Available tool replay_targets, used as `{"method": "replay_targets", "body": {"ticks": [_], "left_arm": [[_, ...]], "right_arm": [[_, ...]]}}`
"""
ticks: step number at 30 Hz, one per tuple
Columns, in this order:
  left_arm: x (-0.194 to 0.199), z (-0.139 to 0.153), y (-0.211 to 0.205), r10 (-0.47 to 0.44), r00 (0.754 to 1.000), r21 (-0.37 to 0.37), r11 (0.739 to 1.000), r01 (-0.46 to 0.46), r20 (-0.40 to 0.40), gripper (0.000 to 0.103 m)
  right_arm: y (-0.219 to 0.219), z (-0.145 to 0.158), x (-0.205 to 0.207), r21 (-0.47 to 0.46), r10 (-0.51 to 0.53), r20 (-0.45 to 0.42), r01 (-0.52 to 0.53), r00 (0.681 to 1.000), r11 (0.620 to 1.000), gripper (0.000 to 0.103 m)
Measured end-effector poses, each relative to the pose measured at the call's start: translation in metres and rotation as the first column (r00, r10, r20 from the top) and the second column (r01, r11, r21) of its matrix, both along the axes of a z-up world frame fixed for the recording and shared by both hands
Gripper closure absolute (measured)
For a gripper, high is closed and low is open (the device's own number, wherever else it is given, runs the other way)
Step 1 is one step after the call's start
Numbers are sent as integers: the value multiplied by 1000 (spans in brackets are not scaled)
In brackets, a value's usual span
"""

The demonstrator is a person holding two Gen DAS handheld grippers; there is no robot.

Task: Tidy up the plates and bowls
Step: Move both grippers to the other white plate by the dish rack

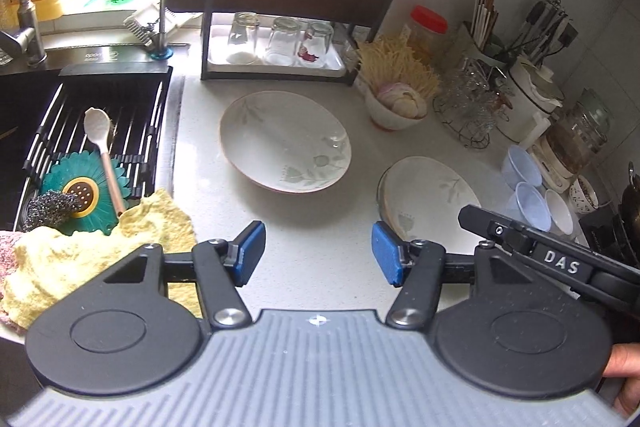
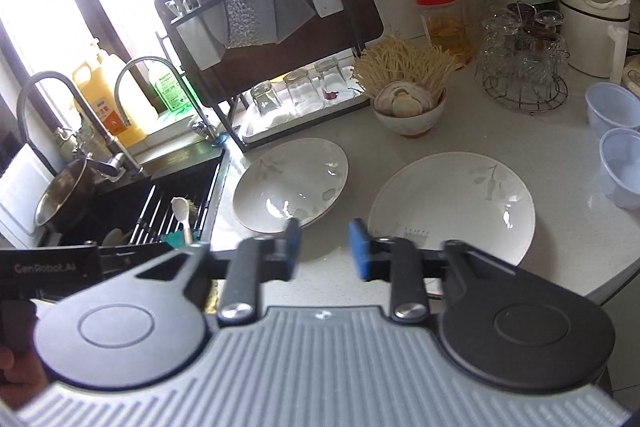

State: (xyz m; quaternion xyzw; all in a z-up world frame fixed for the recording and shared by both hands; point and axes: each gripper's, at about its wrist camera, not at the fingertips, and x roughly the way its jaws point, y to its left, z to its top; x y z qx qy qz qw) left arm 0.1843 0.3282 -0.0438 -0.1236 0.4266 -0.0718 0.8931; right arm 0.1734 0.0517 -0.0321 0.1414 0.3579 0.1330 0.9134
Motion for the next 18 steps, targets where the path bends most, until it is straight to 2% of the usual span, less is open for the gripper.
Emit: {"method": "replay_targets", "body": {"ticks": [1, 2, 7, 12, 18], "left_arm": [[1, -1, 3, 4, 1000, 5, 1000, -4, -1, 37], [2, -3, 6, 9, 1000, 7, 1000, -9, -5, 36], [21, -14, 14, 38, 999, 6, 999, -38, -35, 36], [50, -21, 18, 75, 996, 6, 997, -75, -55, 36], [87, -34, 26, 122, 989, -10, 992, -123, -78, 36]], "right_arm": [[1, -1, 0, 8, 0, 3, 0, 1000, 1000, 38], [2, -2, 3, 11, 4, 0, -4, 1000, 1000, 33], [0, -9, 24, 25, 9, -41, -8, 999, 1000, 31], [-3, -18, 63, 50, 4, -77, 0, 997, 999, 31], [0, -27, 106, 59, 43, -96, -37, 994, 998, 31]]}}
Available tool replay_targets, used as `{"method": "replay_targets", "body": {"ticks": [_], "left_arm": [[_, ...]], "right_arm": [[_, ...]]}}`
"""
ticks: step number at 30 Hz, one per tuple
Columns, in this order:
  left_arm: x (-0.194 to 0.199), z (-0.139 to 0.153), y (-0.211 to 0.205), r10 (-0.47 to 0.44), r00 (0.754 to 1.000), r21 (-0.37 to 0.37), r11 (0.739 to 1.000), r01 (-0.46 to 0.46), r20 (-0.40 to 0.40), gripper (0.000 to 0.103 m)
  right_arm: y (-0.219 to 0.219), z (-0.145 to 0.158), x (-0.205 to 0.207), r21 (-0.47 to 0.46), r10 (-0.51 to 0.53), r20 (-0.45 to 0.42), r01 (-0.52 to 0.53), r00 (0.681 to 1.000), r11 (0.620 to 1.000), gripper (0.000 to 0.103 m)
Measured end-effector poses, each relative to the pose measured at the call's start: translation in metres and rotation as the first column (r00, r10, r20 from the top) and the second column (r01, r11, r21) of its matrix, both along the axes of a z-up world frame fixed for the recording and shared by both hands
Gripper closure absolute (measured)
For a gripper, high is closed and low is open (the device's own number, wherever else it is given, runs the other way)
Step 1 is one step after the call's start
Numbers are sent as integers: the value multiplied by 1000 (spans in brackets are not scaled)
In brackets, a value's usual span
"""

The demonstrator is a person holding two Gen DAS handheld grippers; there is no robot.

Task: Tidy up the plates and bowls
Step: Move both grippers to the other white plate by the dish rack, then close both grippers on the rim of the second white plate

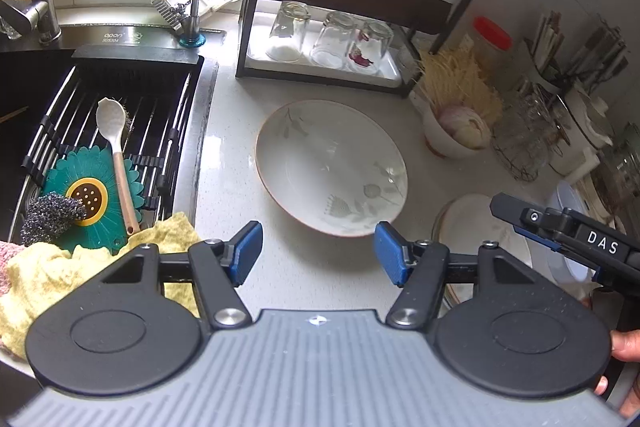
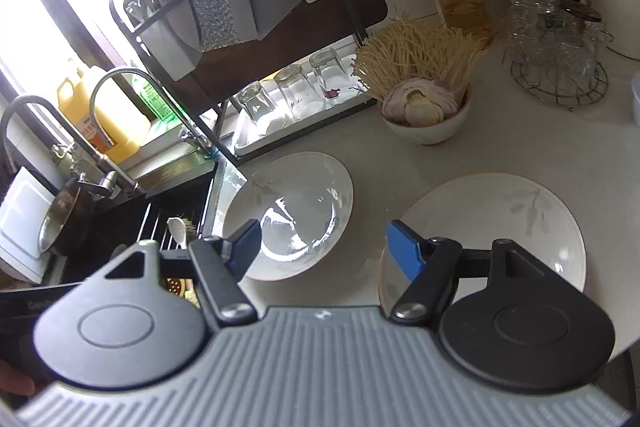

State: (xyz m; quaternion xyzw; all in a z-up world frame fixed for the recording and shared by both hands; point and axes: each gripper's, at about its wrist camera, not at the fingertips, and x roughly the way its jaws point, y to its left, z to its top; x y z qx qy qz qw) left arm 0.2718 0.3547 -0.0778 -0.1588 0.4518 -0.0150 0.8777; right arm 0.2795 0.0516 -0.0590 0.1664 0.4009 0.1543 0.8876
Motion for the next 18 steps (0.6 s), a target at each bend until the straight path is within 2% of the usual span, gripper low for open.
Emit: {"method": "replay_targets", "body": {"ticks": [10, 15, 18], "left_arm": [[53, -43, 20, 97, 994, -24, 995, -98, -58, 36], [75, -67, 31, 131, 986, -68, 988, -139, -104, 36], [86, -76, 33, 159, 979, -55, 984, -167, -126, 37]], "right_arm": [[5, -41, 69, 19, 74, -64, -73, 995, 997, 32], [13, -60, 94, 16, 113, -120, -112, 986, 994, 37], [16, -71, 105, 2, 122, -148, -123, 981, 992, 46]]}}
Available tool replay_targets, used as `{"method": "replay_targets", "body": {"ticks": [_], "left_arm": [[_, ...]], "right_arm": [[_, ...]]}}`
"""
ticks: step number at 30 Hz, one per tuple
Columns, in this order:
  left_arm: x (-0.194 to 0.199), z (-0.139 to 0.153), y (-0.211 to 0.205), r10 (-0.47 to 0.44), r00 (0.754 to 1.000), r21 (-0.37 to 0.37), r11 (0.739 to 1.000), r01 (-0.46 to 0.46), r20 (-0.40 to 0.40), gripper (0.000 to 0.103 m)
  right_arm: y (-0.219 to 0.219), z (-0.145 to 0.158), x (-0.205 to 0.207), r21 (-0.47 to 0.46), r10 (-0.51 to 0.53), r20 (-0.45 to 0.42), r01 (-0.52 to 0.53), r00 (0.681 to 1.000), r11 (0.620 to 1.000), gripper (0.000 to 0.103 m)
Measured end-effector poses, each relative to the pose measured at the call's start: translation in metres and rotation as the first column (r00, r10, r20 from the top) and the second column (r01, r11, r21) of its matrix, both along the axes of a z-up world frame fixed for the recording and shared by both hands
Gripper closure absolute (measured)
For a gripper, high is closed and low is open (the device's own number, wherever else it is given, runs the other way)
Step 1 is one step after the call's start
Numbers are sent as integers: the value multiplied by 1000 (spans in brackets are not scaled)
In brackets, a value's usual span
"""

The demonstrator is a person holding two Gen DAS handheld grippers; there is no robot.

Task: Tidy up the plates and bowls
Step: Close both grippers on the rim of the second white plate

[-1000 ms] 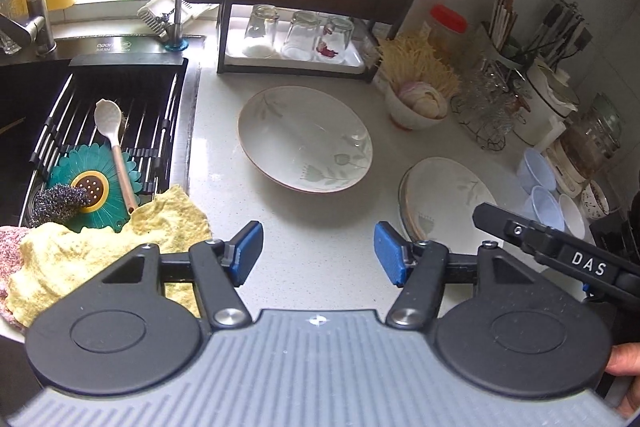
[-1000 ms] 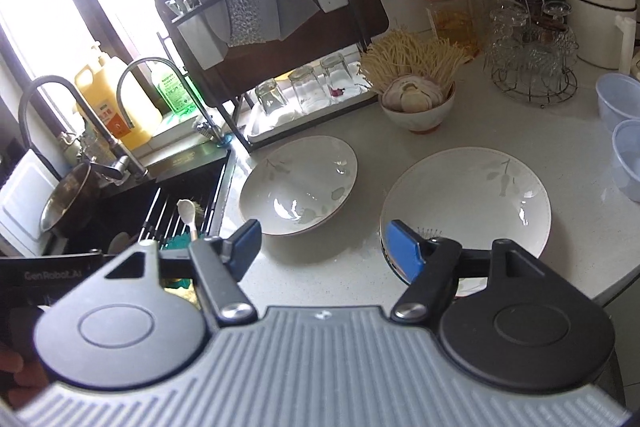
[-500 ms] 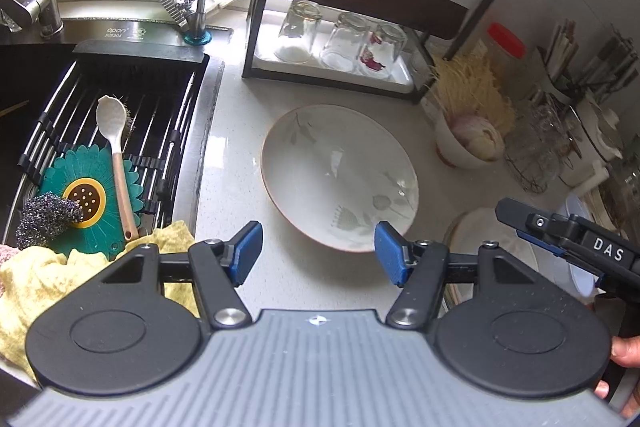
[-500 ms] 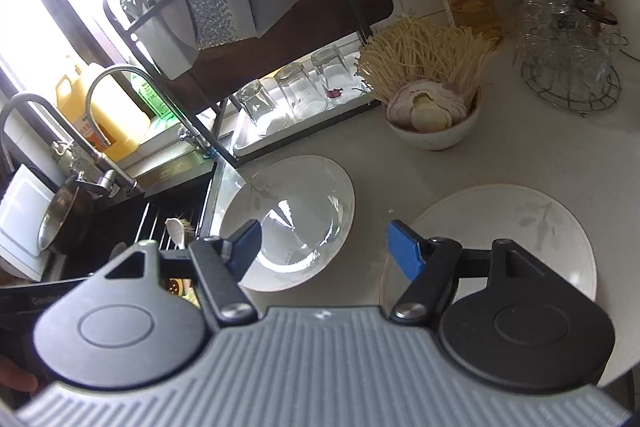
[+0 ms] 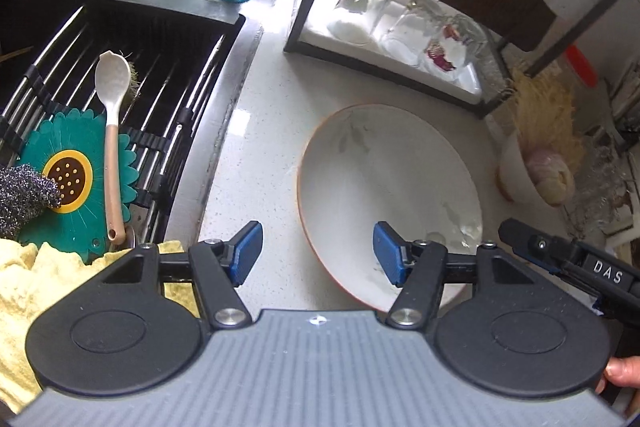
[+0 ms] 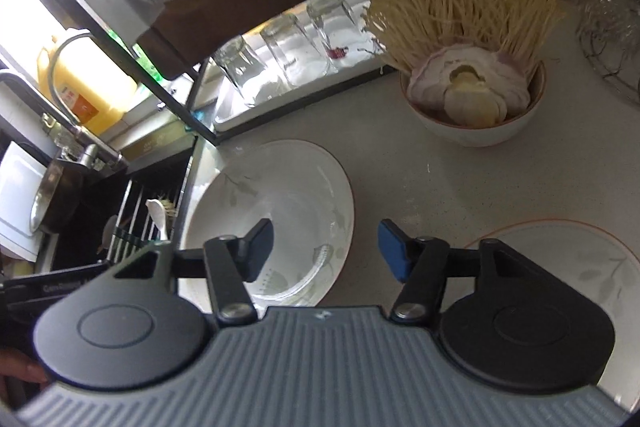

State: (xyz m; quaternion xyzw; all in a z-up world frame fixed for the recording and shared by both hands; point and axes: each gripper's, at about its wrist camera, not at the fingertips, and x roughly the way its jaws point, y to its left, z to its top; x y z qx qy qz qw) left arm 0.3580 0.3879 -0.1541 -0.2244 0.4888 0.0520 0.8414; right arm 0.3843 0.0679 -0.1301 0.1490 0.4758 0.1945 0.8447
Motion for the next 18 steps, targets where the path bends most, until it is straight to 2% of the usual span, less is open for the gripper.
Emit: {"method": "replay_targets", "body": {"ticks": [6, 8, 12, 18], "left_arm": [[19, -19, 9, 49, 998, -30, 998, -50, -31, 37], [24, -24, 12, 56, 998, -40, 998, -57, -40, 39], [34, -28, 18, 63, 996, -39, 997, -65, -56, 51], [46, -34, 24, 65, 995, -40, 997, -68, -79, 63]], "right_arm": [[6, -21, 21, -13, 19, -46, -19, 999, 1000, 49], [8, -26, 29, -12, 21, -60, -22, 998, 1000, 54], [10, -34, 37, 1, 33, -72, -33, 997, 999, 55], [14, -46, 42, 25, 28, -110, -26, 994, 999, 57]]}}
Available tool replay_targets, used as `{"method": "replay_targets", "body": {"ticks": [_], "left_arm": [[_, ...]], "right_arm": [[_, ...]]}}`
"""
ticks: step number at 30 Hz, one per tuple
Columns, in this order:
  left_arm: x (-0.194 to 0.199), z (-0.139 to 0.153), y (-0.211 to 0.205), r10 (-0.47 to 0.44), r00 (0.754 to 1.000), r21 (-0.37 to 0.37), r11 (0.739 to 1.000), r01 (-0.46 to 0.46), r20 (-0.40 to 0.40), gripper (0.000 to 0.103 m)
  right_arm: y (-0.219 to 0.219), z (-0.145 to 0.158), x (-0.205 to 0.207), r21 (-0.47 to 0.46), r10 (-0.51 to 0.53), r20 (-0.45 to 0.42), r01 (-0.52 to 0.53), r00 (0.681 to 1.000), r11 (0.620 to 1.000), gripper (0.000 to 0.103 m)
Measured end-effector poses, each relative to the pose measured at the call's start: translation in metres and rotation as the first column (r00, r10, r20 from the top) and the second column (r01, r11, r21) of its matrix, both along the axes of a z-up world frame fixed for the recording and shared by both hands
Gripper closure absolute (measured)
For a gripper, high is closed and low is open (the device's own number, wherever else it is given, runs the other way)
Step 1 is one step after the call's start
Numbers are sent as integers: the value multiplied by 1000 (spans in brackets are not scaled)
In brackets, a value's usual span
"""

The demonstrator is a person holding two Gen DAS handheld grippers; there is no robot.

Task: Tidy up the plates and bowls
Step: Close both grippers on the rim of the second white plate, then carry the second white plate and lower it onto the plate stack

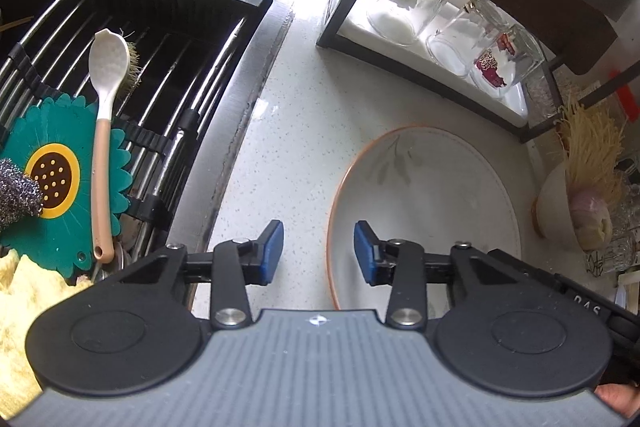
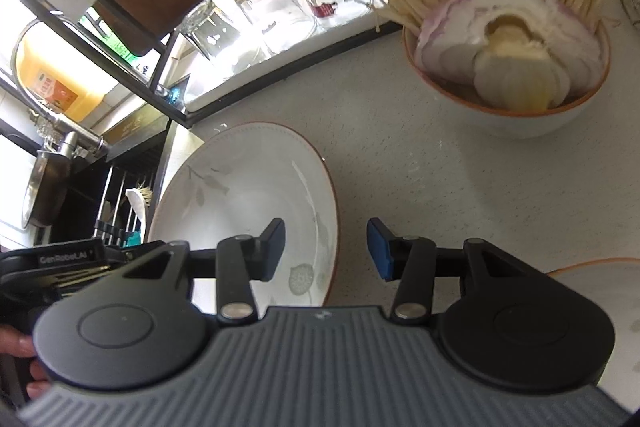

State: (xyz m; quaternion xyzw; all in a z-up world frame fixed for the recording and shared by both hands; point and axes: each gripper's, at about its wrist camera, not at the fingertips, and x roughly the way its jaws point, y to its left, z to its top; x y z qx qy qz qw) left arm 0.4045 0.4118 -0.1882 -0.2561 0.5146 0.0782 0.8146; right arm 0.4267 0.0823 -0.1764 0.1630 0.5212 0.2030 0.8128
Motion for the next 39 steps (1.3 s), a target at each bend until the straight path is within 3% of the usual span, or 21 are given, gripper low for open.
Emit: {"method": "replay_targets", "body": {"ticks": [2, 4, 7, 9, 20, 29, 39], "left_arm": [[3, -2, 0, -10, 1000, 1, 1000, 10, -11, 69], [6, -2, 0, -21, 1000, 2, 1000, 21, -14, 73], [10, -3, -3, -43, 999, -1, 999, 43, -15, 81], [12, -2, -5, -63, 998, -5, 998, 63, -8, 92], [2, 18, -13, -104, 994, -20, 994, 105, 23, 92], [-26, 65, -24, -99, 992, -47, 994, 103, 83, 92], [-53, 108, -48, -168, 974, -66, 982, 179, 150, 92]], "right_arm": [[2, -2, 1, 8, 0, 2, 0, 1000, 1000, 68], [5, -2, 2, 7, 5, 10, -5, 1000, 1000, 69], [7, -4, 3, 5, 11, 12, -11, 1000, 1000, 81], [8, -4, 2, 1, 17, 17, -17, 1000, 1000, 81], [0, 12, -9, -43, 25, 47, -23, 999, 999, 82], [-16, 54, -34, -26, 5, 105, -2, 994, 1000, 82], [-44, 91, -76, 3, -78, 174, 79, 982, 997, 82]]}}
